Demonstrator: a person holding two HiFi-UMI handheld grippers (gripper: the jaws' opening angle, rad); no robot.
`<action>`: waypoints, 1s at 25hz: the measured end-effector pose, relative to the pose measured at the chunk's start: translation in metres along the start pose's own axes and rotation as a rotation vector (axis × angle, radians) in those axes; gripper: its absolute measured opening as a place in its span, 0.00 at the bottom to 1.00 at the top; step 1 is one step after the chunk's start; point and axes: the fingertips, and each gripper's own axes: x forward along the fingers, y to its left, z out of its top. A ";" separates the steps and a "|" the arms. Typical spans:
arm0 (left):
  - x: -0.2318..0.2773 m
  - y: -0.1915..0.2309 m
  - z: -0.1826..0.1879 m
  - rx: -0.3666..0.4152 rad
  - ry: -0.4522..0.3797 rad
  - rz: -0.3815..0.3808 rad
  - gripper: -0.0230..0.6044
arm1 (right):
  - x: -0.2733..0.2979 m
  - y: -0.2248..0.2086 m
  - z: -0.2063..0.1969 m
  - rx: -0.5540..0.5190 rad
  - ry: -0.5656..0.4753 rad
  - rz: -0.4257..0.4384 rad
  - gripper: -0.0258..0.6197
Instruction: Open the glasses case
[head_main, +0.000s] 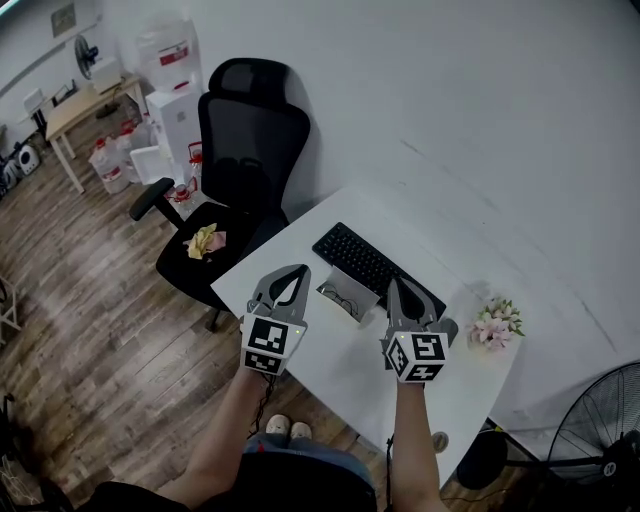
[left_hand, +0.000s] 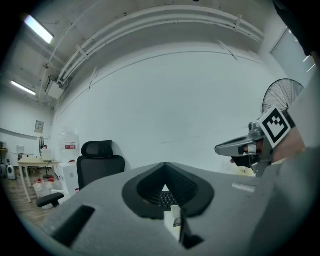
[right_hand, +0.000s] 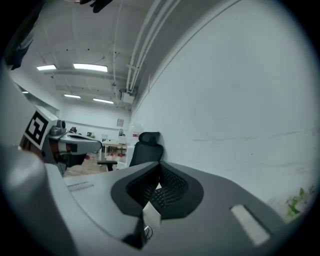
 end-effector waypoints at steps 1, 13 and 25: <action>-0.001 -0.001 0.002 0.000 -0.004 -0.003 0.05 | -0.005 0.001 0.006 0.013 -0.031 -0.018 0.05; -0.002 -0.003 0.015 -0.029 -0.040 -0.018 0.05 | -0.040 0.007 0.018 0.077 -0.132 -0.129 0.05; -0.004 0.000 0.017 -0.023 -0.039 -0.002 0.05 | -0.039 0.007 0.011 0.093 -0.127 -0.138 0.05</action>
